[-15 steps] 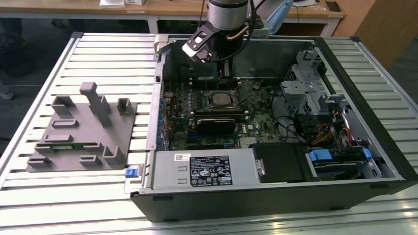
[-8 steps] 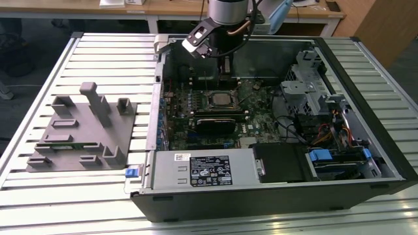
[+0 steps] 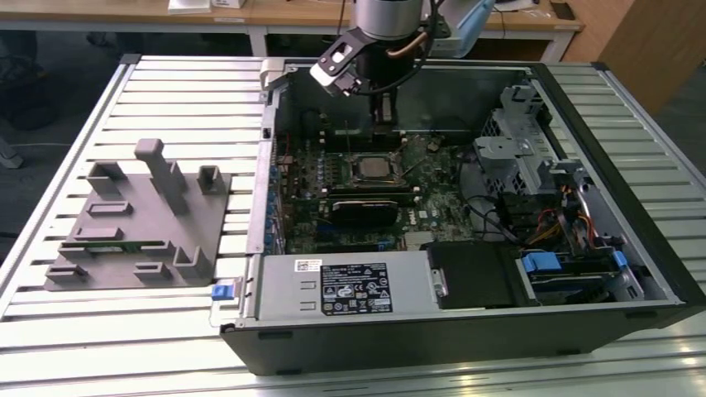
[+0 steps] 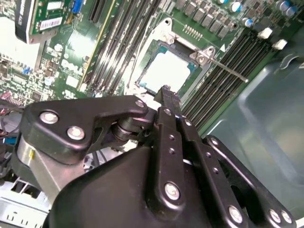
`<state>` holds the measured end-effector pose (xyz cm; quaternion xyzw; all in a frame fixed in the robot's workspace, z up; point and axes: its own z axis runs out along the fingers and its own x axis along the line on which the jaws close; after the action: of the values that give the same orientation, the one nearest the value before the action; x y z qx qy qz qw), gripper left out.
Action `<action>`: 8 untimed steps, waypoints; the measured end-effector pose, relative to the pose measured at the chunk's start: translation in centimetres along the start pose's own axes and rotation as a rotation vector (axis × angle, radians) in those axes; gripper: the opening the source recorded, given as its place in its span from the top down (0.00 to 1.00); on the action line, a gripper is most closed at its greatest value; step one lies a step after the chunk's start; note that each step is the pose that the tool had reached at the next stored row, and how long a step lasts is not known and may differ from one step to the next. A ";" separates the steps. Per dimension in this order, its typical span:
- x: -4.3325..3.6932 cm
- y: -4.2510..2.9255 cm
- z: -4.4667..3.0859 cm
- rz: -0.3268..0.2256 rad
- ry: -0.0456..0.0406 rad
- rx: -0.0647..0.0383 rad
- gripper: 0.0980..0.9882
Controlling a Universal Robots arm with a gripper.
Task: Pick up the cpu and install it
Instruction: 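Close the cpu cover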
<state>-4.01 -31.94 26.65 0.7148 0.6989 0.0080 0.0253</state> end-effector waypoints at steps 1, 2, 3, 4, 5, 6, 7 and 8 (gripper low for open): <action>0.00 0.12 0.01 0.000 -0.0001 0.000 0.99; 0.00 0.26 0.01 0.000 -0.0001 0.000 0.99; 0.01 0.40 0.02 0.000 0.0000 0.000 0.99; 0.01 0.53 0.02 0.000 0.0000 0.000 0.99; 0.01 0.63 0.03 0.000 0.0000 0.000 0.99; 0.01 0.73 0.04 0.000 0.0001 0.000 0.99; 0.02 0.85 0.04 0.000 0.0000 0.000 0.99; 0.02 0.97 0.05 0.000 0.0000 0.000 0.99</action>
<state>-3.03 -31.95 26.64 0.7148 0.6988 0.0080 0.0253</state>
